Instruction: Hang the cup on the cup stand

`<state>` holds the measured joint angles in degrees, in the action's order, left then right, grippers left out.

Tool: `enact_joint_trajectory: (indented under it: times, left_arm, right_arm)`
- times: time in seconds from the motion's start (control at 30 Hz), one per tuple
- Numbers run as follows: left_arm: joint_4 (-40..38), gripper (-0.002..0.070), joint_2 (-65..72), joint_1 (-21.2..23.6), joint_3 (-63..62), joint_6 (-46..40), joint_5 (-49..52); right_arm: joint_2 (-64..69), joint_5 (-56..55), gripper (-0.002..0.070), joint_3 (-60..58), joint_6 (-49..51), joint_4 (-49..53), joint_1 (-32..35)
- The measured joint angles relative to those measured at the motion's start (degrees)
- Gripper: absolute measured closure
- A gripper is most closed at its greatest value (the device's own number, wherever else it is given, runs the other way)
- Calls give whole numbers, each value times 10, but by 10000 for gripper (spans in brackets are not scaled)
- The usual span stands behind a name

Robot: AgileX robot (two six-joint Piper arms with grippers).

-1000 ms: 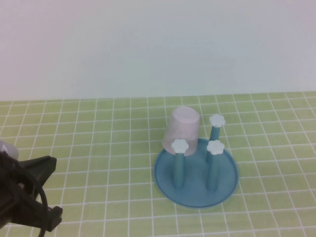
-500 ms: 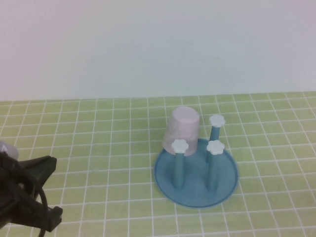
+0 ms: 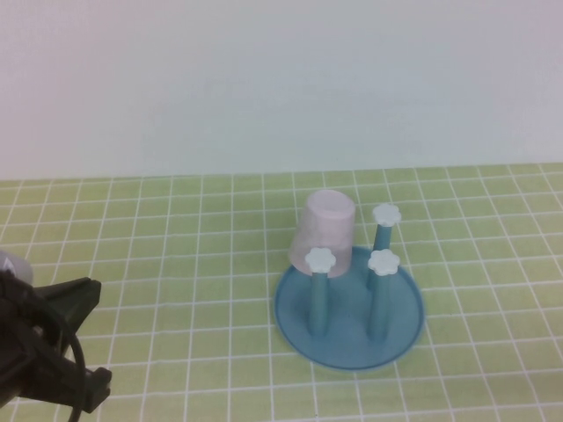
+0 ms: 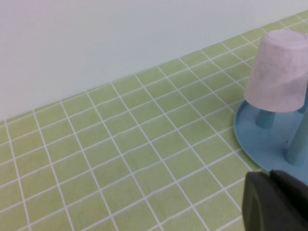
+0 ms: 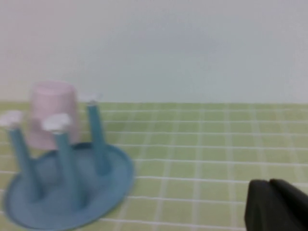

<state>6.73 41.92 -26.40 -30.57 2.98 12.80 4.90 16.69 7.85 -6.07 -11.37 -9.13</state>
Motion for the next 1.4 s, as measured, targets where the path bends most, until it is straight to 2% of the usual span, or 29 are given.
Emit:
enact_joint_trajectory:
  times: [0.17, 0.43, 0.53, 0.73, 0.87, 1.2, 1.4]
  left_arm:
    - [0, 675, 0, 0, 0, 0, 0]
    - [0, 675, 0, 0, 0, 0, 1]
    - [-16, 675, 0, 31, 0, -1, -1]
    - [-15, 675, -16, 138, 0, -1, 2]
    - [-15, 675, -53, 186, 0, -1, 2]
    - [-15, 675, -200, 254, 0, -1, 2]
    - [-15, 675, -280, 272, 0, -1, 2]
  right_arm:
    - [-29, 36, 678, 0, -75, 5, 61]
    - [-34, 52, 678, -43, -87, 50, 66]
    - [-48, 55, 678, -75, -88, 51, 66]
    - [-55, 53, 678, -88, -88, 52, 66]
    - [-55, 50, 678, -89, -88, 52, 66]
    - [-55, 50, 678, -89, -88, 52, 66]
    - [-55, 50, 678, -89, -88, 52, 66]
